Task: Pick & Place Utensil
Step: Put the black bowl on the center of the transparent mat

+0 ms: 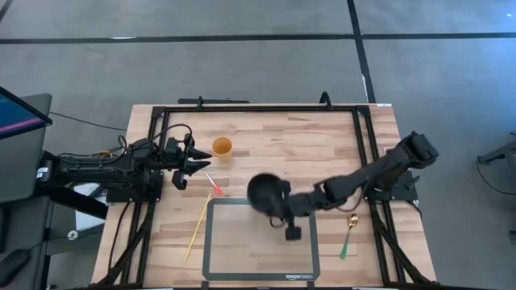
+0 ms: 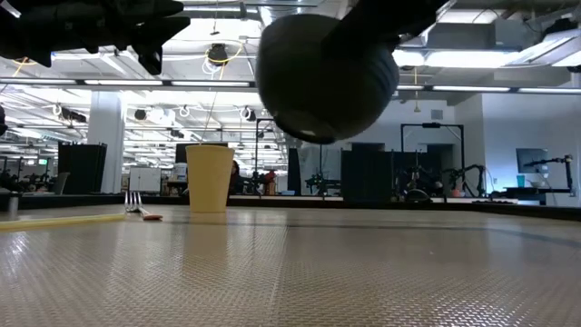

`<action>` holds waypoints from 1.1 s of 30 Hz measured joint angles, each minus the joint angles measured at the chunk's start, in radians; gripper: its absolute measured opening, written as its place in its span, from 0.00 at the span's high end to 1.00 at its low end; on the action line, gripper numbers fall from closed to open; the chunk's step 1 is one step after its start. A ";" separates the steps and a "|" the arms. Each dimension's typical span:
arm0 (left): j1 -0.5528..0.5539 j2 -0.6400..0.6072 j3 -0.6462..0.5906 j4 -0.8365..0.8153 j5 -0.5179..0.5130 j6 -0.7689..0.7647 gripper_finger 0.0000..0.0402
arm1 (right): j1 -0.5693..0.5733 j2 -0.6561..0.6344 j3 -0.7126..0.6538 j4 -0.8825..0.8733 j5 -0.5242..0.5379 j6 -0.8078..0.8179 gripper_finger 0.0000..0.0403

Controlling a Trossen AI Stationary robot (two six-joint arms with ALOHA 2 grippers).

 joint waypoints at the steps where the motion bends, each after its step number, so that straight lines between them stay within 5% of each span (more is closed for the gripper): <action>1: 0.000 0.000 0.000 0.000 0.000 -0.011 0.72 | 0.019 0.022 0.000 0.029 -0.001 0.005 1.00; 15: 0.000 0.000 0.000 0.000 0.000 -0.021 0.72 | 0.234 0.287 0.061 0.188 -0.077 -0.109 0.99; 33: 0.000 0.001 0.000 0.000 0.000 -0.021 0.72 | 0.184 0.351 0.201 0.036 -0.184 -0.077 0.87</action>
